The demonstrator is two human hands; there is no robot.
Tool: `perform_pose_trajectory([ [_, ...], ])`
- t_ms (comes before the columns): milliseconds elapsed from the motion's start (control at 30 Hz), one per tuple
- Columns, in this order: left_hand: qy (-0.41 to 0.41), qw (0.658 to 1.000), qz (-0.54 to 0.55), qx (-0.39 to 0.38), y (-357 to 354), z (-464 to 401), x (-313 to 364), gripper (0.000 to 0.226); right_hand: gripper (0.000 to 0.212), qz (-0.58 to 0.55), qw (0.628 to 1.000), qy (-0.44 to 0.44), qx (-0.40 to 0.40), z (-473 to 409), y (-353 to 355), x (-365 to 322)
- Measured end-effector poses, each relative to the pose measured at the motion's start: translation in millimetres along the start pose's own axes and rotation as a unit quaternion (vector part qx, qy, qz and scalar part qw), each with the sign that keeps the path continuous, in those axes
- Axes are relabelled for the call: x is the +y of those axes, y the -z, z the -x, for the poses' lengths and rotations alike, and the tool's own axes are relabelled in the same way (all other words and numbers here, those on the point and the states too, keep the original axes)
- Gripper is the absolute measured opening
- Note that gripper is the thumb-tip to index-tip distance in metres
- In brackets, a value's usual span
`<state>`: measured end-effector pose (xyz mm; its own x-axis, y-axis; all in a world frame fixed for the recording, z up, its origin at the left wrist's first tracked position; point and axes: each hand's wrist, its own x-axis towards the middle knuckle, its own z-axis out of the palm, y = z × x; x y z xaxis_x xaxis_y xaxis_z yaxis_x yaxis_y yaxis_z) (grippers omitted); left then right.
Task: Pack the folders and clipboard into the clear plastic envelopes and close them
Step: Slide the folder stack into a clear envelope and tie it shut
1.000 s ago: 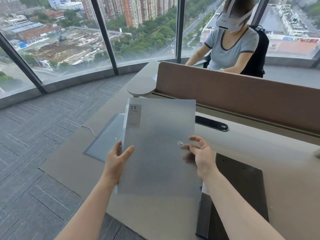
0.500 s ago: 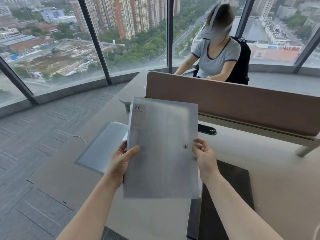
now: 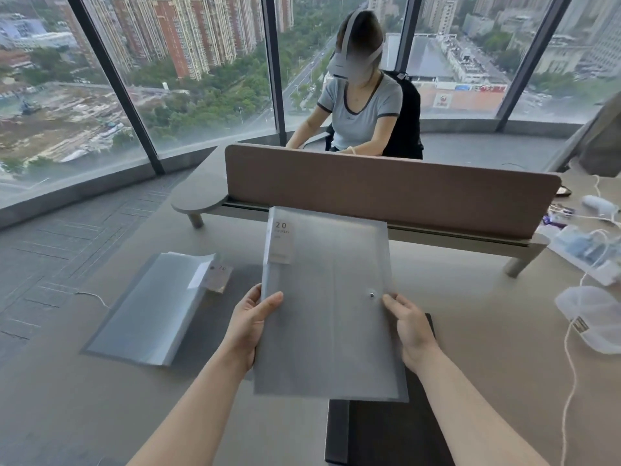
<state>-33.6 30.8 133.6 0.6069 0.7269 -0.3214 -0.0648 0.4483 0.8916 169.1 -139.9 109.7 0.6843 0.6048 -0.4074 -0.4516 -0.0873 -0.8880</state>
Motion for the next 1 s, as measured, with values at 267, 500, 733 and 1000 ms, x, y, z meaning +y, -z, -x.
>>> perform_pose_trajectory([
  [267,0.09,0.995,-0.052,0.003,-44.1,-17.6,-60.5,0.017,0.023,0.088,0.993,-0.041,0.069,-5.8,77.4,23.9],
  [500,0.136,0.982,-0.13,0.026,-61.6,-13.4,-107.5,0.017,0.031,0.2,0.973,-0.066,0.096,-12.0,128.7,74.8],
  [733,0.135,0.96,-0.242,0.042,-60.0,-10.4,-134.3,0.013,0.027,0.285,0.949,-0.1,0.093,-13.1,142.9,101.6],
  [1000,0.107,0.9,-0.42,0.046,-55.3,-16.2,-151.2,0.031,0.041,0.401,0.899,-0.127,0.126,-5.7,141.4,107.7],
])
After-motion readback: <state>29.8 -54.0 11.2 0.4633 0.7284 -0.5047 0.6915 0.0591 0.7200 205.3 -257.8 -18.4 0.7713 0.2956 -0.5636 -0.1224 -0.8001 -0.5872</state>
